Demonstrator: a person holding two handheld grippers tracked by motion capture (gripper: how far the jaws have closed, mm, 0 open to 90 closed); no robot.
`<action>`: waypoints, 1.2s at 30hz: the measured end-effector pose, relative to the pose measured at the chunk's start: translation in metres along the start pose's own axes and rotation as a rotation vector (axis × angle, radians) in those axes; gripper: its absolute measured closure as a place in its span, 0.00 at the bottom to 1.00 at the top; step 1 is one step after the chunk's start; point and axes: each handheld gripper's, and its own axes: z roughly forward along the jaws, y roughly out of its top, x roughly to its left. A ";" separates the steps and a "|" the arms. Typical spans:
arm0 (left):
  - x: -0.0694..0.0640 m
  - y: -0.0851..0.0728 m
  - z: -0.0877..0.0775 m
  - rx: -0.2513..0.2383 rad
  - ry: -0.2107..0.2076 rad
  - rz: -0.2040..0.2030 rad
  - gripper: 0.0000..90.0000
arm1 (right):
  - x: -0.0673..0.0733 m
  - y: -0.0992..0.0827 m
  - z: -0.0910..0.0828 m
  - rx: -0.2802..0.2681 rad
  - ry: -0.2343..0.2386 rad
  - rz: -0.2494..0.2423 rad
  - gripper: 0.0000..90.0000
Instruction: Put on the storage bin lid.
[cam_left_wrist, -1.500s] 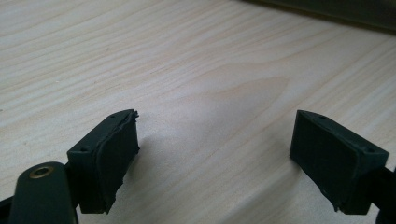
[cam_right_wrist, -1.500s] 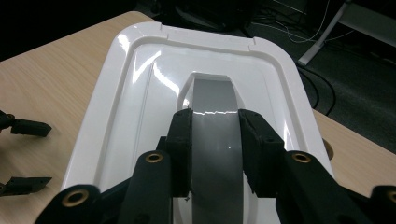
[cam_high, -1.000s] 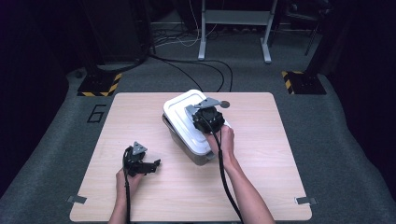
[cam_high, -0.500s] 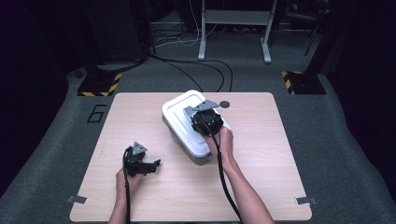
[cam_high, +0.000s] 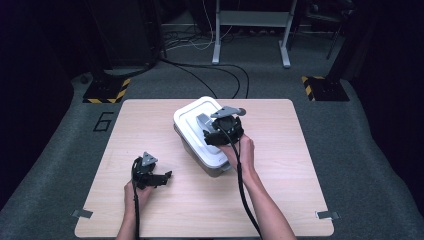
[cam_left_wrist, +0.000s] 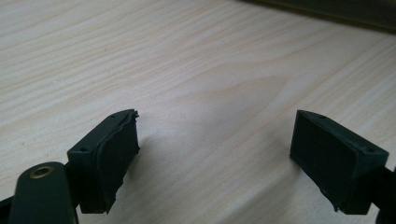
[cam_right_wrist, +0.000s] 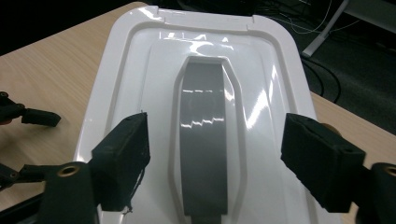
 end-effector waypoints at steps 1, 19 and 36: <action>0.000 0.000 0.000 0.001 0.000 0.002 0.17 | -0.002 -0.001 -0.003 0.000 0.005 0.001 0.22; 0.000 0.001 0.001 0.001 -0.006 0.005 0.17 | -0.023 -0.053 -0.054 -0.019 -0.008 0.006 0.11; 0.000 0.001 0.001 -0.003 -0.006 0.003 0.17 | -0.032 -0.134 -0.061 0.057 -0.033 0.073 0.02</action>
